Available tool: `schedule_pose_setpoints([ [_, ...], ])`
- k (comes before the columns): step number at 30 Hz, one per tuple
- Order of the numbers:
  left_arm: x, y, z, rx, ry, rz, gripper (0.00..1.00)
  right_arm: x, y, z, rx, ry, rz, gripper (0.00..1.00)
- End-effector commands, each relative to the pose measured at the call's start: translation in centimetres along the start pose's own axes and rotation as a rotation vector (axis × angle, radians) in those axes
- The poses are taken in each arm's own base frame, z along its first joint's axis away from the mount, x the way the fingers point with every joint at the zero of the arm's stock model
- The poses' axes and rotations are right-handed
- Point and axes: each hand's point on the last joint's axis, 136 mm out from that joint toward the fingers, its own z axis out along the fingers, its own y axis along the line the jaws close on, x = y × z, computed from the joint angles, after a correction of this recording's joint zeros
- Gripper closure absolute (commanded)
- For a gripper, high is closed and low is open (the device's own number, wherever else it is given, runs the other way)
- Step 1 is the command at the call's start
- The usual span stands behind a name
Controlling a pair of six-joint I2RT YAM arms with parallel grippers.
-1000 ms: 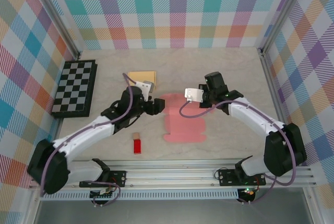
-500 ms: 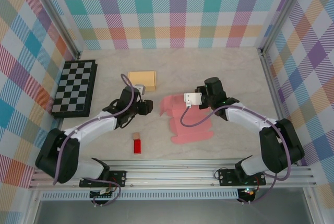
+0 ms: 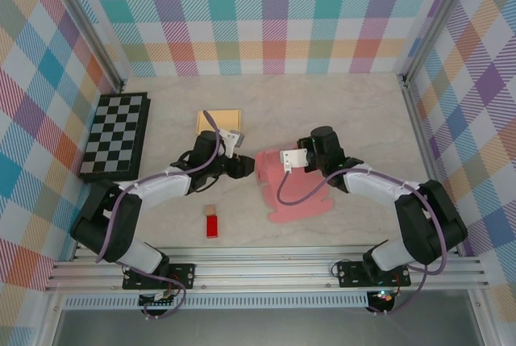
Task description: Fold the paper box
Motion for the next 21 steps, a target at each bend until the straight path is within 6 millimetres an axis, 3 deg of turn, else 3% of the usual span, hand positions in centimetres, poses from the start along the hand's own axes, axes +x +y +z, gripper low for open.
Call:
schedule_pose_setpoints([
  [1, -0.2, -2.0, 0.3, 0.091, 0.004, 0.06, 0.43, 0.0, 0.8, 0.5, -0.005, 0.006, 0.009, 1.0],
  [12, 1.4, -3.4, 1.7, 0.119, 0.052, 0.076, 0.39, -0.1, 0.9, 0.4, -0.005, 0.015, -0.015, 1.0],
  [17, 1.9, -3.3, 2.3, 0.11, 0.059, 0.069, 0.39, -0.6, 1.9, 0.7, 0.034, 0.034, -0.15, 1.0],
  [21, 2.1, -3.1, 2.4, 0.103, 0.059, 0.068, 0.39, -0.6, 1.5, 1.0, 0.091, 0.056, -0.164, 1.0],
])
